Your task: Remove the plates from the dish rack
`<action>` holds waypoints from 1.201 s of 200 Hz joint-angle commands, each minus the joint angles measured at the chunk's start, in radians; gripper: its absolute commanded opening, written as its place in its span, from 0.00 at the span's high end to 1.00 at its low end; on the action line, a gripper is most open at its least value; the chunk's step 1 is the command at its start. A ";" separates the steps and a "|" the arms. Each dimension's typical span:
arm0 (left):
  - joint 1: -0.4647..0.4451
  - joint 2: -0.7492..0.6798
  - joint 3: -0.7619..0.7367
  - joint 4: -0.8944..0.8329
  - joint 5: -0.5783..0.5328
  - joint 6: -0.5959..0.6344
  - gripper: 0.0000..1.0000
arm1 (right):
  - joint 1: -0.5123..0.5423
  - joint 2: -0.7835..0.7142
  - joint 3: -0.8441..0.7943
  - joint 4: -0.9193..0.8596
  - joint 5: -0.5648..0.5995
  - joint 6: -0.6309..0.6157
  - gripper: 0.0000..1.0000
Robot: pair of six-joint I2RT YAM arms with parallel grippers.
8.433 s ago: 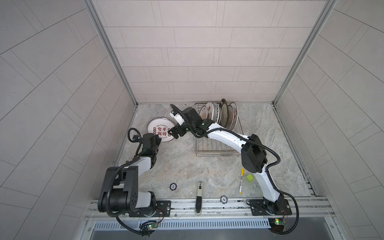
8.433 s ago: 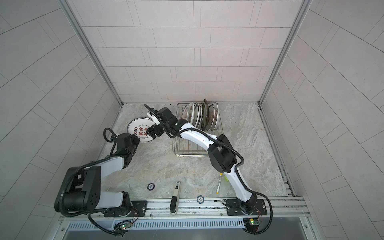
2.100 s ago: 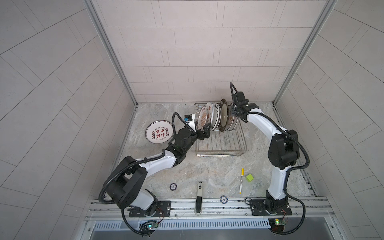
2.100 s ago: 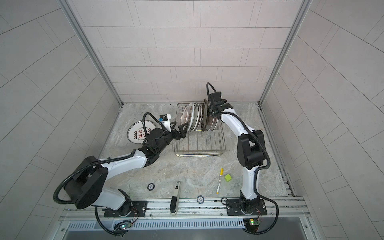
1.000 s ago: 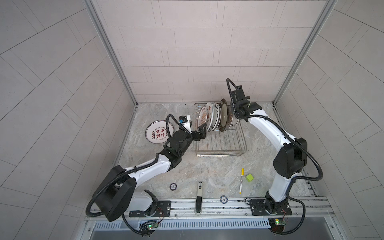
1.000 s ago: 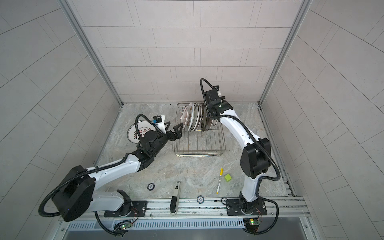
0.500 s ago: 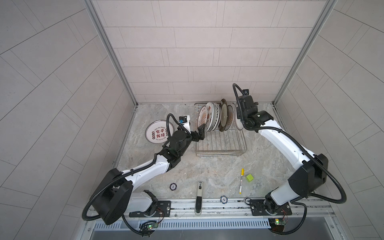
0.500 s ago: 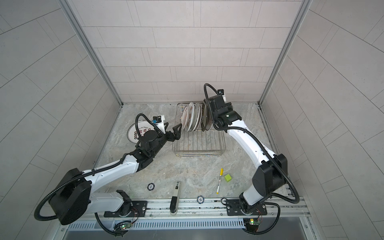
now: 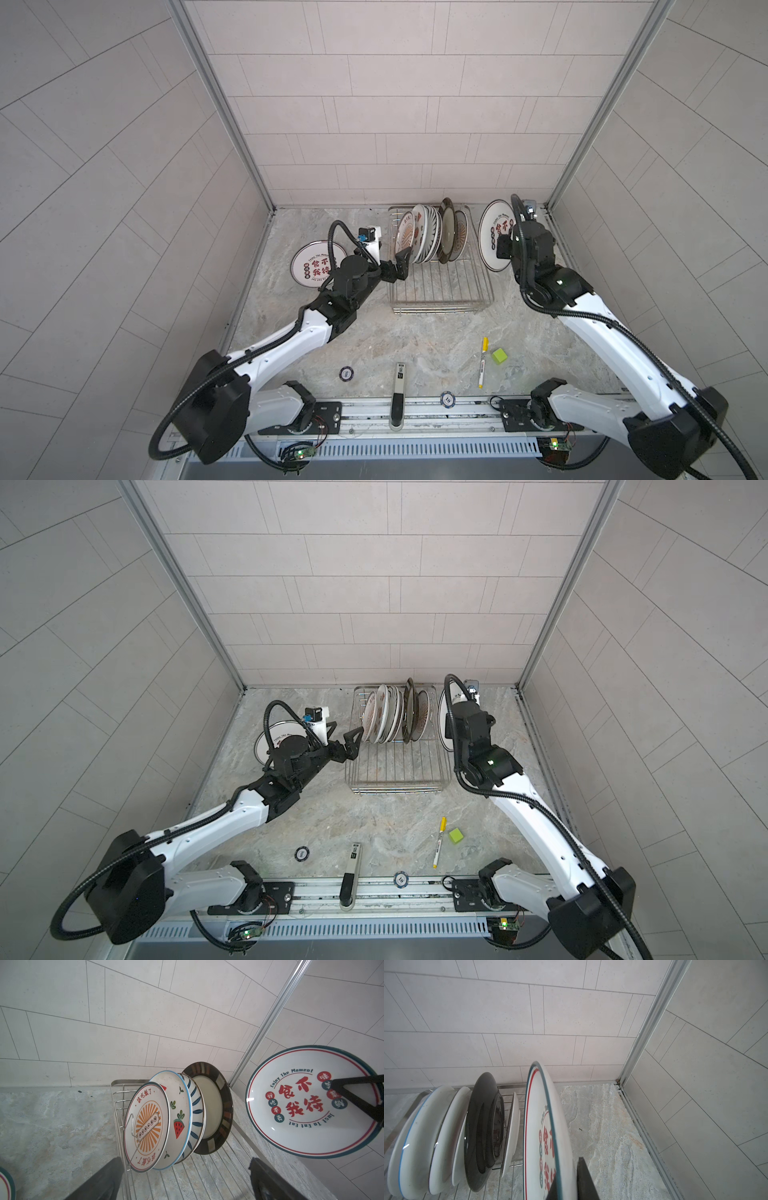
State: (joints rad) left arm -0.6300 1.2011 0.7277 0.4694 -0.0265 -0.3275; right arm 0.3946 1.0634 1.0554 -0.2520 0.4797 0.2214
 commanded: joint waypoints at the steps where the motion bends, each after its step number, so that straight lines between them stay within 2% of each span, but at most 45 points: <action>1: 0.006 -0.067 0.021 -0.060 0.022 0.045 0.00 | 0.002 -0.104 -0.056 0.164 -0.052 0.021 0.96; 32: 0.006 -0.112 -0.006 -0.055 0.082 0.068 0.00 | 0.001 -0.114 -0.049 0.137 -0.128 0.048 0.98; 59: 0.006 -0.120 -0.019 -0.034 0.141 0.090 0.00 | -0.002 -0.118 -0.054 0.166 -0.299 0.062 0.98; 89: 0.006 -0.105 -0.040 -0.004 0.080 0.075 0.00 | -0.002 -0.100 -0.054 0.221 -0.471 0.093 0.99; 114: 0.006 -0.088 -0.040 0.000 0.124 0.066 0.00 | -0.002 -0.048 -0.040 0.265 -0.625 0.112 1.00; 126: 0.006 -0.079 -0.045 0.019 0.154 0.051 0.00 | -0.002 -0.029 -0.043 0.305 -0.693 0.128 1.00; 150: 0.006 -0.053 -0.067 0.103 0.131 -0.030 0.00 | -0.003 0.000 -0.047 0.377 -0.819 0.138 1.00; 198: 0.004 -0.030 -0.075 0.178 0.198 -0.096 0.00 | -0.003 0.061 -0.040 0.456 -0.940 0.145 1.00; 240: 0.006 -0.029 -0.072 0.187 0.196 -0.133 0.00 | -0.003 0.085 -0.045 0.523 -1.013 0.163 1.00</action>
State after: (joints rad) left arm -0.6285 1.1725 0.6559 0.6014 0.1474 -0.4236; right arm 0.3927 1.1519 0.9894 0.1364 -0.4526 0.3576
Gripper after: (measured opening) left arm 0.998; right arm 0.113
